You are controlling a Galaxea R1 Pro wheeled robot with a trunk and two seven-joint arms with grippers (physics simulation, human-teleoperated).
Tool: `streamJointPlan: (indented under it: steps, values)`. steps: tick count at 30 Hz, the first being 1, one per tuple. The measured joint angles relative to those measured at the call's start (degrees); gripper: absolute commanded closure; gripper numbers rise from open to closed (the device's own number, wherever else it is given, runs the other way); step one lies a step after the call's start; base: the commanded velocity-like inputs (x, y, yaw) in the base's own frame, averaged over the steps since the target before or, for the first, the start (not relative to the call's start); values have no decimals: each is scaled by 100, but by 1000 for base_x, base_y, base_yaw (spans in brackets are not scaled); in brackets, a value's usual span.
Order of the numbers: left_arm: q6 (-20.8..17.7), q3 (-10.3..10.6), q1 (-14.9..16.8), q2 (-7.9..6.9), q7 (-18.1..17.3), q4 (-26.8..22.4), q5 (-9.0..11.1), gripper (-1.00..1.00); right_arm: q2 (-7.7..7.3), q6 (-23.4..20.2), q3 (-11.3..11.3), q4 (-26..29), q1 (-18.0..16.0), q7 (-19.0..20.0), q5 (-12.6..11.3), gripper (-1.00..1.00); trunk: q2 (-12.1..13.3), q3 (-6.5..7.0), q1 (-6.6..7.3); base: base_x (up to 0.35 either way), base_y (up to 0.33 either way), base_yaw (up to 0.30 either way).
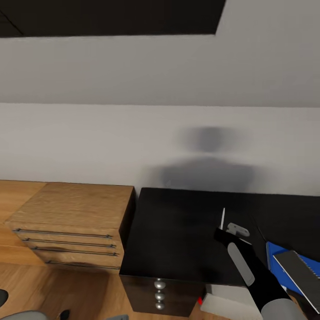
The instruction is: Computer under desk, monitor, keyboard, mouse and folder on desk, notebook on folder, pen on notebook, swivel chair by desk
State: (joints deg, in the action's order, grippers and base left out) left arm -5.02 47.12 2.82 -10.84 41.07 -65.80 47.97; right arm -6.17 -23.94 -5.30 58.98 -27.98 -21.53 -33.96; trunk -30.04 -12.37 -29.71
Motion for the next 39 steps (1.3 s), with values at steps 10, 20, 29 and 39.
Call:
streamJointPlan:
  steps: [10, 20, 29, 39]
  values:
    - [0, 0, 0, -8, 8, 0, 0, -100, 0, 3, 122, -67, 0, 11, -1, 100, 0, 56, 0, 0, 0, -247]
    - [0, 0, 0, -7, 9, 0, 0, -100, 0, 1, 210, -71, 1, 17, 0, 100, 0, 109, 0, 0, 0, -251]
    - [0, 0, -2, -5, 9, 0, 0, -100, 0, 3, 255, -71, -1, 20, -1, 100, 0, 154, 0, 0, 0, -254]
    - [0, -2, -3, -5, 9, 0, -1, -100, -3, 9, 416, -104, -1, 10, -6, 100, 0, 195, 0, 0, 0, -267]
